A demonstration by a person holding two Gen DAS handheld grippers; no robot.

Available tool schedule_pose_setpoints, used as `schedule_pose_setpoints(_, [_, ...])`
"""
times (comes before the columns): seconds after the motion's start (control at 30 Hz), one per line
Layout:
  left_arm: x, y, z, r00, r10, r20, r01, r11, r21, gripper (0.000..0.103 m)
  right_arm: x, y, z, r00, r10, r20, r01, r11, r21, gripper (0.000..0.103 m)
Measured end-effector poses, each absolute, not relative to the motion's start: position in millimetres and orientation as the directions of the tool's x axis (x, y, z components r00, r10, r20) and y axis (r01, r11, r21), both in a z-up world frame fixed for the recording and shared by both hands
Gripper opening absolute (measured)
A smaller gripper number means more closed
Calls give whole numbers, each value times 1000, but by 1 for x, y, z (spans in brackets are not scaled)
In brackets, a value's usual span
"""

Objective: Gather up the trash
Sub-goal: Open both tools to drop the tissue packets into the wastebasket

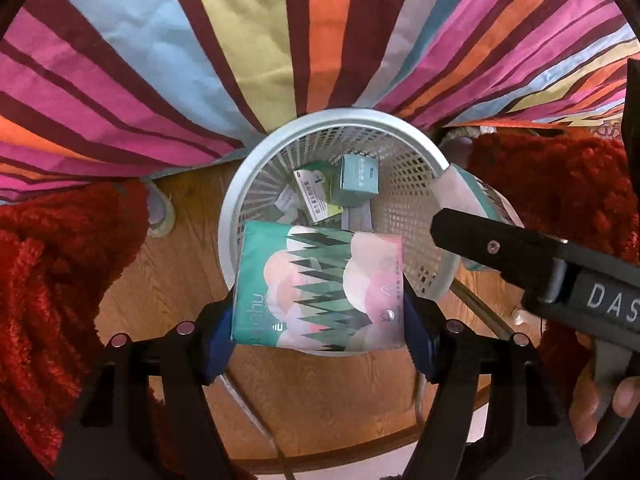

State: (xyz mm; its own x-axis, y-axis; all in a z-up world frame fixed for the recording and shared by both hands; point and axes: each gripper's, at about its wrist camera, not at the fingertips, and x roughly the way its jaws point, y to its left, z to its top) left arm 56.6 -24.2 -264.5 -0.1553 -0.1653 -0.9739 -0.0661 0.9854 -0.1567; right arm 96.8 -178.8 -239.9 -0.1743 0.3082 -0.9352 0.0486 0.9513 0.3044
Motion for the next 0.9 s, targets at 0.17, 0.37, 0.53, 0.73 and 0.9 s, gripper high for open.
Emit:
schedule_pose_setpoints(0.17, [58, -23, -274, -185, -174, -967, -81, 983, -162, 69, 98, -174, -247, -200, 297, -934, 42, 955, 295, 70])
schedule_pose_setpoints(0.37, [58, -26, -284, -232, -167, -958, -87, 985, -151, 76, 98, -171, -253, -227, 289, -930, 40, 957, 288, 95])
schedule_pose_setpoints(0.53, [58, -26, -285, -230, -158, -960, -85, 986, -142, 88, 98, -171, -251, -210, 292, -933, 49, 956, 288, 95])
schedule_pose_setpoints(0.73, [58, -25, -284, -227, -158, -961, -90, 986, -141, 88, 98, -171, -251, -208, 287, -935, 58, 958, 281, 95])
schedule_pose_setpoints(0.9, [58, -24, -282, -219, -160, -963, -94, 985, -142, 88, 98, -171, -250, -205, 281, -938, 57, 960, 275, 95])
